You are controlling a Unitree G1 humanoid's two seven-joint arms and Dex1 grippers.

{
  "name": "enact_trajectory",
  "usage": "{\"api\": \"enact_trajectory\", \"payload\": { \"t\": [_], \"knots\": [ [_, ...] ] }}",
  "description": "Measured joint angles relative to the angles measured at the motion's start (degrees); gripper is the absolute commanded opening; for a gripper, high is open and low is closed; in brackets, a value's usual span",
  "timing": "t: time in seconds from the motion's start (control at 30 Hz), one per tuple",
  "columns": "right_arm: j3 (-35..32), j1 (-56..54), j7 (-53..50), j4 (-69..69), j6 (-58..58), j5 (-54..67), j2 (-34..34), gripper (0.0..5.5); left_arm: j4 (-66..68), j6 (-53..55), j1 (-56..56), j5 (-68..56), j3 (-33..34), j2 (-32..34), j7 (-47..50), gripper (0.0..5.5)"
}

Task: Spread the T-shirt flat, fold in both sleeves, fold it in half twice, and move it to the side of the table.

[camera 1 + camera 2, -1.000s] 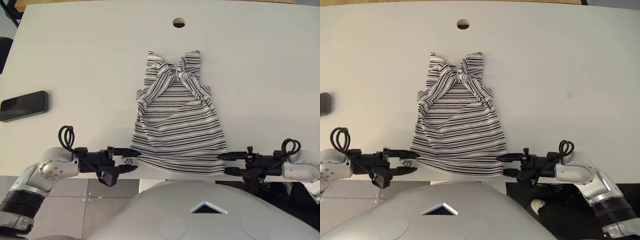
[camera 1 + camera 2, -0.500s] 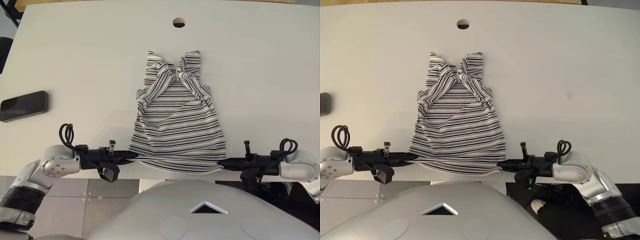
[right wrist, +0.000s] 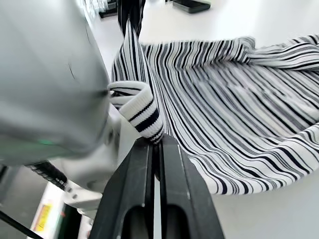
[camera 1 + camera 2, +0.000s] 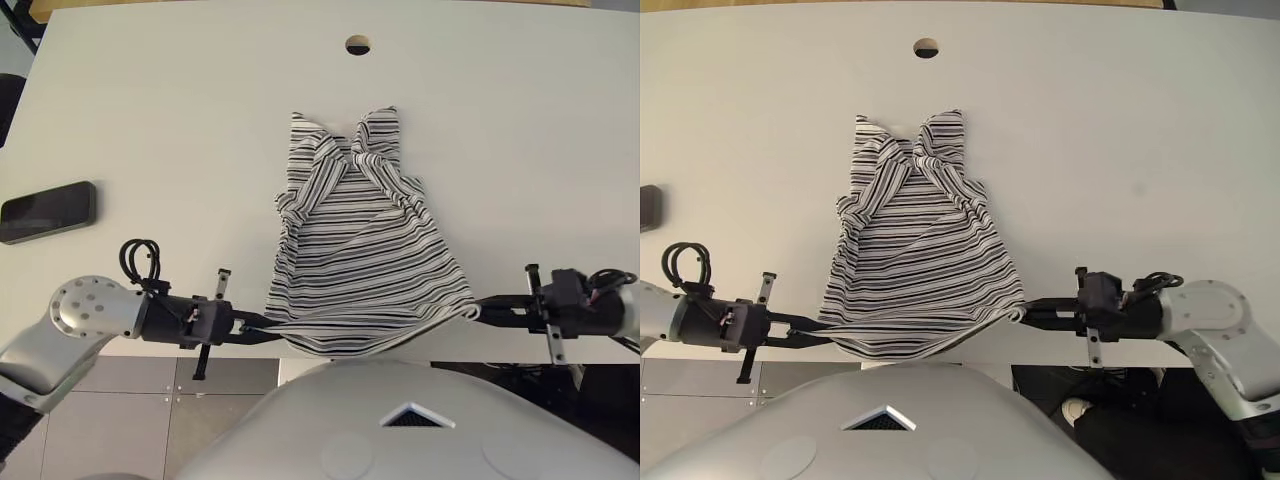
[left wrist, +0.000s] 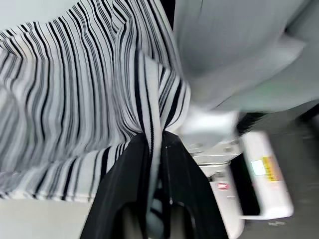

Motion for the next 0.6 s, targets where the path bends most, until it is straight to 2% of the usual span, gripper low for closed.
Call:
{"api": "enact_trajectory", "payload": {
  "t": [0.1, 0.2, 0.37, 0.53, 0.6],
  "knots": [
    [-4.49, 2.62, 3.78, -1.97, 4.47, 3.06, -0.37, 0.1, -3.44, 6.19, 2.05, -5.05, 2.77, 1.16, -2.73, 0.12],
    [-6.39, -0.82, 1.28, -3.05, 6.91, 3.54, 3.4, 0.1, -3.71, 9.18, -0.71, -6.06, 4.7, -5.09, -0.29, 0.12],
    [-5.17, -12.64, -6.47, -0.2, 9.62, 0.93, 12.83, 0.1, 1.59, 13.43, -9.69, -2.8, 6.03, -14.73, 5.81, 0.12],
    [-2.25, -21.44, -10.19, 7.31, 10.23, -6.27, 20.2, 0.1, 13.61, 14.72, -20.8, 0.29, 8.32, -22.75, 8.04, 0.12],
    [-1.05, -24.58, -11.74, 10.86, 9.95, -9.47, 23.45, 0.1, 20.51, 11.97, -24.67, 5.1, 7.78, -26.05, 7.41, 0.12]
  ]
}}
